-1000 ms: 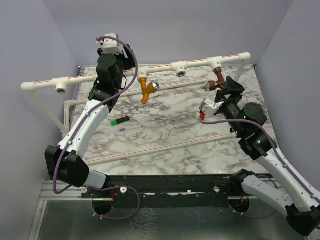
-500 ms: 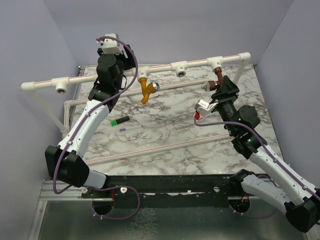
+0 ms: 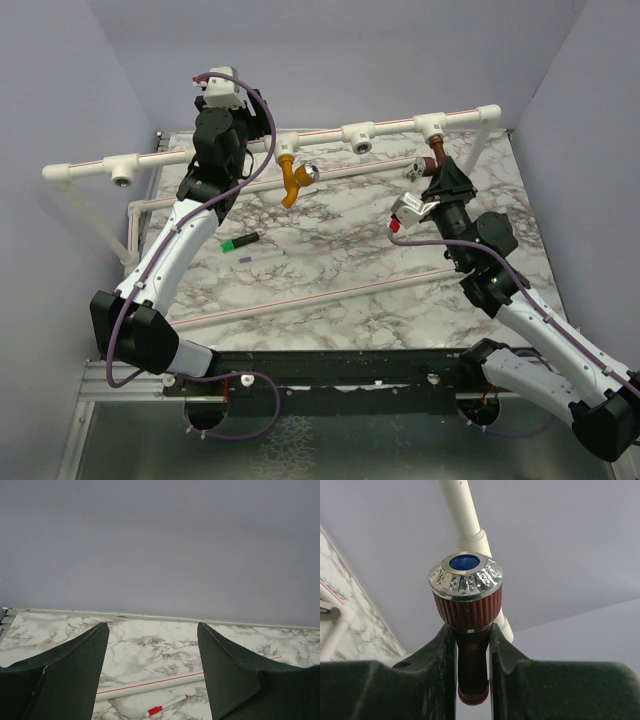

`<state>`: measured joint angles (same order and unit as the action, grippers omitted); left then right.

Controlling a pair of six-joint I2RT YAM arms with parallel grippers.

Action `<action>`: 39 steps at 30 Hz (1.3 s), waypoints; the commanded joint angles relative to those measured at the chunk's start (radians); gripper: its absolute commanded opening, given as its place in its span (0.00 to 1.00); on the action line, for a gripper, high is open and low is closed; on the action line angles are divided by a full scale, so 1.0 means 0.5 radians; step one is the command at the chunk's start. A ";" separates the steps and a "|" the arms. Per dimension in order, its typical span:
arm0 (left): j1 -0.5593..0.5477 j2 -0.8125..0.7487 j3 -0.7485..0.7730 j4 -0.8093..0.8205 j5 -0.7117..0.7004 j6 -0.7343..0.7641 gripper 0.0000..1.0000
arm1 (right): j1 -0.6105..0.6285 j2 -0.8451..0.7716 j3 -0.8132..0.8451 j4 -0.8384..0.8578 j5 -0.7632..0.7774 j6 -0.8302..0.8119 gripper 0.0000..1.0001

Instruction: Install the water faucets

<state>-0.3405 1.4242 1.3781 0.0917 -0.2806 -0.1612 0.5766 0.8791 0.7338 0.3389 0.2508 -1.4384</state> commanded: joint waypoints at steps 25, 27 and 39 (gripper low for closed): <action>-0.043 0.136 -0.142 -0.534 0.119 0.092 0.73 | 0.016 -0.006 0.160 0.019 0.333 3.185 0.01; -0.043 0.137 -0.142 -0.536 0.123 0.091 0.73 | 0.016 -0.009 0.161 -0.002 0.403 3.443 0.01; -0.043 0.143 -0.142 -0.535 0.132 0.086 0.73 | 0.016 -0.012 0.180 -0.269 0.600 4.822 0.01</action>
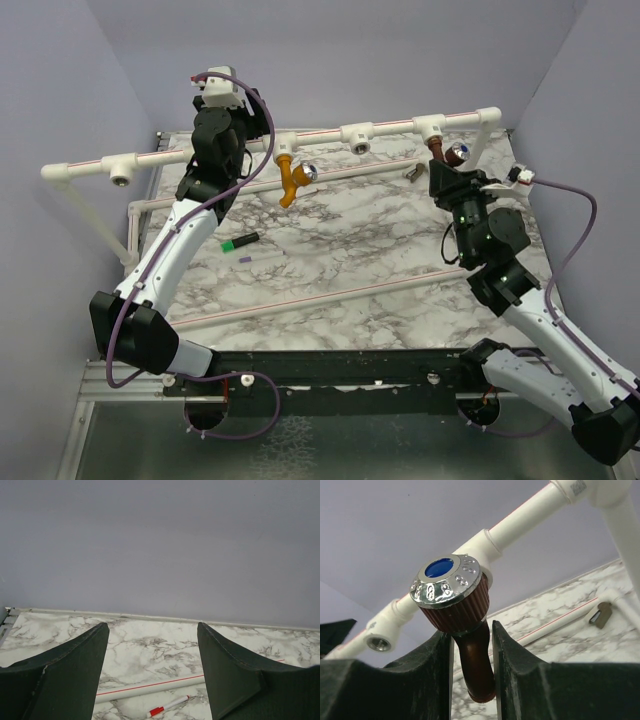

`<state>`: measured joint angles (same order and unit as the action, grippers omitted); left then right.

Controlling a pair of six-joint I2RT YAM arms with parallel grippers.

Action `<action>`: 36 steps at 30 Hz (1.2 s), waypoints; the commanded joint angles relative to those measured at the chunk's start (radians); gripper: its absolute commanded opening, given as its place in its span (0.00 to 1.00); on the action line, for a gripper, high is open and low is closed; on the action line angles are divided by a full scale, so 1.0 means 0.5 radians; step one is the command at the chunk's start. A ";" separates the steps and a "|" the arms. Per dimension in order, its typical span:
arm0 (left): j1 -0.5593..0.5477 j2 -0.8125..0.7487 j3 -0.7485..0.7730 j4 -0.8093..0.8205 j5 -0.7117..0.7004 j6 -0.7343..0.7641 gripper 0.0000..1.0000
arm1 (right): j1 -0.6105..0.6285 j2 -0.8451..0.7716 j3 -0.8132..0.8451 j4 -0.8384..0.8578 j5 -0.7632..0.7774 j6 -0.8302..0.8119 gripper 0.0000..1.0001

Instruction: Install the water faucets

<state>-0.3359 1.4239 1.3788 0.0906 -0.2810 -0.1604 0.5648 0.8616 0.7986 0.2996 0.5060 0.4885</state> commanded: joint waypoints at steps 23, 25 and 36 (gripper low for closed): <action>-0.052 0.148 -0.144 -0.534 0.126 0.087 0.73 | 0.039 0.020 0.071 -0.752 0.052 2.197 0.11; -0.052 0.149 -0.144 -0.532 0.126 0.087 0.73 | 0.039 0.012 0.067 -0.758 0.060 2.165 0.19; -0.052 0.156 -0.144 -0.534 0.126 0.087 0.73 | 0.039 -0.108 0.018 -0.701 0.123 1.942 0.65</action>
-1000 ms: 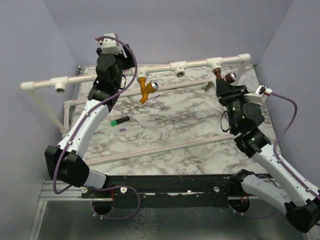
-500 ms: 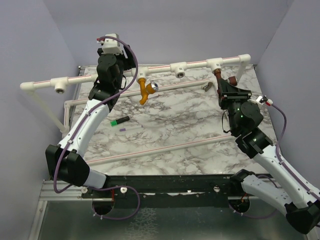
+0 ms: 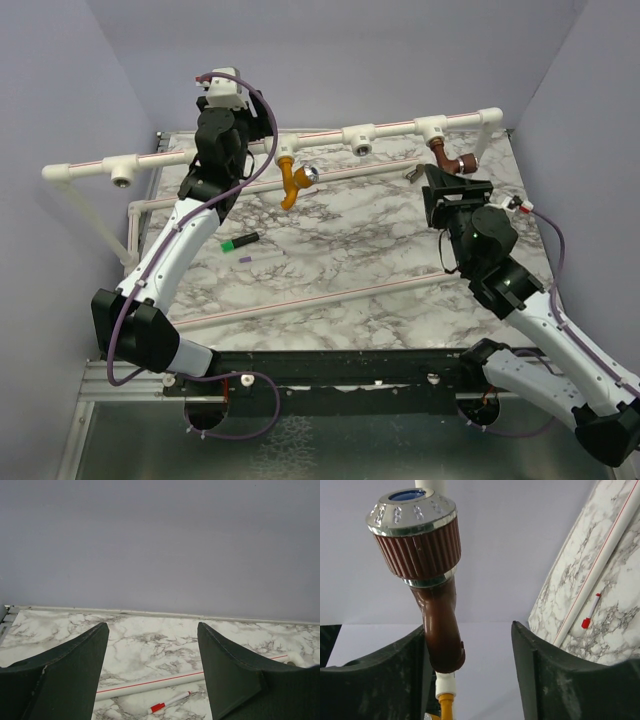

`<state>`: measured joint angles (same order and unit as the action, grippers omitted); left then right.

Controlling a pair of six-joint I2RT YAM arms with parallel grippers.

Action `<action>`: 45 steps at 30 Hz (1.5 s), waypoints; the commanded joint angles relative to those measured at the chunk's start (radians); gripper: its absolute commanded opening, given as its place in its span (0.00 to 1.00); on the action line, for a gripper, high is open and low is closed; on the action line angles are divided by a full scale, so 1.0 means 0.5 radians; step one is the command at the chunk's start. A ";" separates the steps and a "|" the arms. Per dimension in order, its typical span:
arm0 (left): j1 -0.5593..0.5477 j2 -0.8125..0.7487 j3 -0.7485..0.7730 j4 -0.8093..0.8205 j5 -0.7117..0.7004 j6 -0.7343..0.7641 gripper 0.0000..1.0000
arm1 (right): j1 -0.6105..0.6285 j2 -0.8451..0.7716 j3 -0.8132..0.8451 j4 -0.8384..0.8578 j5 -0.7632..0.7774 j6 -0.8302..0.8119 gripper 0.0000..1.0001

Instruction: Install the water faucets

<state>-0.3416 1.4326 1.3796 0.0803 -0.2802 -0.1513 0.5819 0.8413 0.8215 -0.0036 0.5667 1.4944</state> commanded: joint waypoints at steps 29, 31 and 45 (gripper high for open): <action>-0.041 0.141 -0.147 -0.513 0.143 0.066 0.77 | 0.005 -0.484 0.214 -0.310 -0.061 -2.123 0.77; -0.041 0.141 -0.145 -0.516 0.149 0.066 0.77 | 0.005 -0.493 0.260 -0.319 -0.079 -2.380 0.77; -0.041 0.142 -0.148 -0.516 0.152 0.062 0.78 | 0.005 -0.430 0.532 -0.677 -0.776 -4.192 0.79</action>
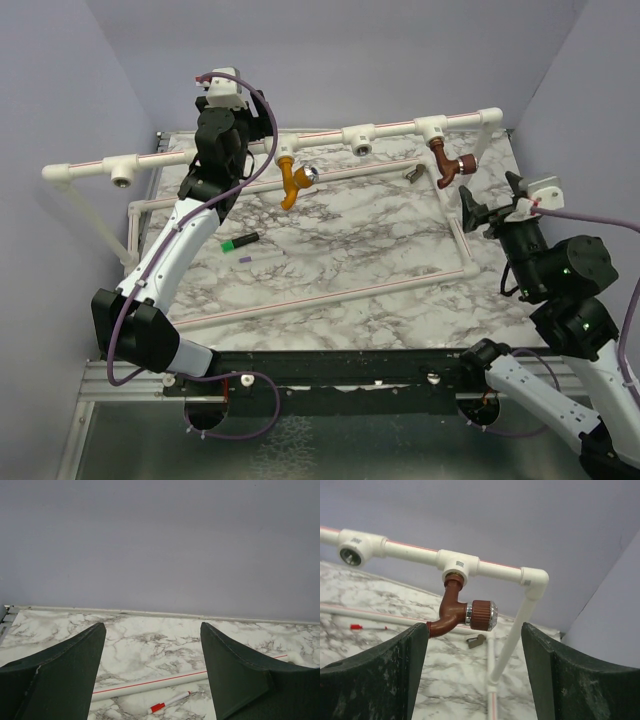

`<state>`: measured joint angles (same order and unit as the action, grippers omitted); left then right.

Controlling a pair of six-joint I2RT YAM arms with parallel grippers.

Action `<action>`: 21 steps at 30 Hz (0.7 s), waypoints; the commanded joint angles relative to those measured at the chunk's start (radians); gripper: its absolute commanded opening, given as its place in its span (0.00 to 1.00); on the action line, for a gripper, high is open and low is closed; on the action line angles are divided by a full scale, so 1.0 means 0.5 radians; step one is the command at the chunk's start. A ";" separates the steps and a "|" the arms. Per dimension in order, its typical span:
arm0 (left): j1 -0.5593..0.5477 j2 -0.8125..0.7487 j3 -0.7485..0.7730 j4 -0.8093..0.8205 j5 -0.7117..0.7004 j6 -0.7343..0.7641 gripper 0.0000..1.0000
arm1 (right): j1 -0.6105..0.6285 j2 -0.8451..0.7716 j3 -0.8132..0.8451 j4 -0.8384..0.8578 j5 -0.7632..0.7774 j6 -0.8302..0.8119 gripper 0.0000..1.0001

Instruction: Install the water faucets

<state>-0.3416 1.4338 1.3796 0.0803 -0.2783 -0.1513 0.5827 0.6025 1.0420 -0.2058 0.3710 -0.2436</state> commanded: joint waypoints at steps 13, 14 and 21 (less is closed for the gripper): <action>-0.041 0.133 -0.149 -0.516 0.133 0.058 0.79 | 0.003 0.107 -0.194 -0.196 -0.307 -2.011 0.83; -0.041 0.134 -0.148 -0.516 0.133 0.056 0.79 | 0.003 0.119 -0.206 -0.164 -0.298 -2.079 0.83; -0.041 0.133 -0.149 -0.516 0.133 0.060 0.80 | 0.003 0.188 -0.332 0.196 -0.244 -2.506 0.84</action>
<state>-0.3416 1.4334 1.3796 0.0803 -0.2783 -0.1513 0.5827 0.6815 0.9089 -0.2508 0.2043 -1.3087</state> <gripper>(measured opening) 0.792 0.839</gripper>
